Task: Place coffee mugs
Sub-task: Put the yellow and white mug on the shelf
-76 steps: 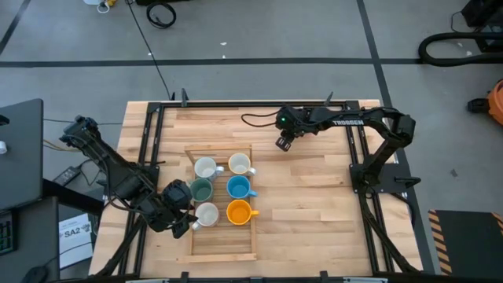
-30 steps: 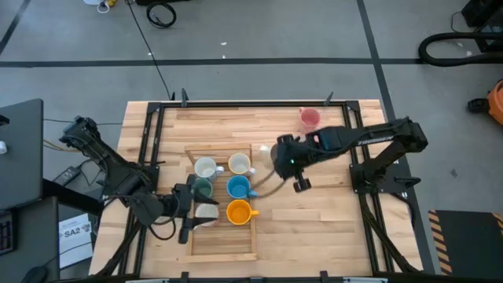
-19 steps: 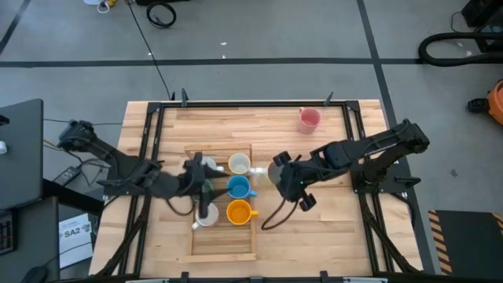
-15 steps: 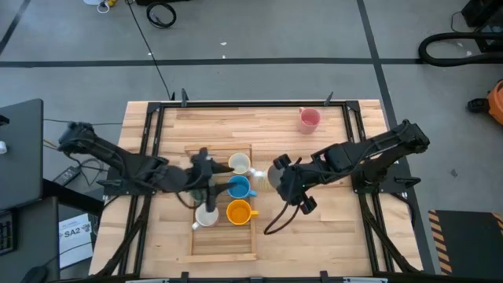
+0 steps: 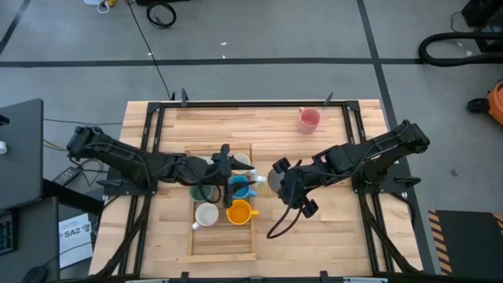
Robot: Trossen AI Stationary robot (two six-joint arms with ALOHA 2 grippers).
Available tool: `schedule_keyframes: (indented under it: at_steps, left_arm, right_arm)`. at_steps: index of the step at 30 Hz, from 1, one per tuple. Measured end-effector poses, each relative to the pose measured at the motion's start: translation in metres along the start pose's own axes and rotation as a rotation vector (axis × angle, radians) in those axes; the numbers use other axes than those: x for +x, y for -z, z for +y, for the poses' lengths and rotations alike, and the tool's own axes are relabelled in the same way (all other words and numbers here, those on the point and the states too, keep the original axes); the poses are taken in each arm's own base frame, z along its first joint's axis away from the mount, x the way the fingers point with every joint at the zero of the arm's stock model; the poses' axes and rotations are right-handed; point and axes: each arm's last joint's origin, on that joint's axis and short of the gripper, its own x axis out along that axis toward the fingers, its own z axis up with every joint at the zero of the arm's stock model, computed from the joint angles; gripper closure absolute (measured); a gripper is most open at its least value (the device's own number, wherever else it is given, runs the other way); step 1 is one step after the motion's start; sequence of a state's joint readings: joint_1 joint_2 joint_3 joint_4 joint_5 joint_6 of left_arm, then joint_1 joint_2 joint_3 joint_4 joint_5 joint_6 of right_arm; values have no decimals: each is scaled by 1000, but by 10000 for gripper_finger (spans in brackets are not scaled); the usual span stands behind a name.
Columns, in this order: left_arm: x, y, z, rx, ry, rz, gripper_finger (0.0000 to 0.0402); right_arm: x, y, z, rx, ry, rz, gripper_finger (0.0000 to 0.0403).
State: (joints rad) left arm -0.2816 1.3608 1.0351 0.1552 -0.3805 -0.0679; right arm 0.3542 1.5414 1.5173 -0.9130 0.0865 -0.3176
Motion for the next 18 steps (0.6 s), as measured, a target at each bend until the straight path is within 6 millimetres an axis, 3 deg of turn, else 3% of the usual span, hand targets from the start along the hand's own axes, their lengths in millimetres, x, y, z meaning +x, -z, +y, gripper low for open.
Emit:
schedule_keyframes:
  at_steps: [18]
  left_arm:
    - [21,14,-1,-32,95,26,196]
  right_arm:
    - [0,-1,2,3,-75,-32,366]
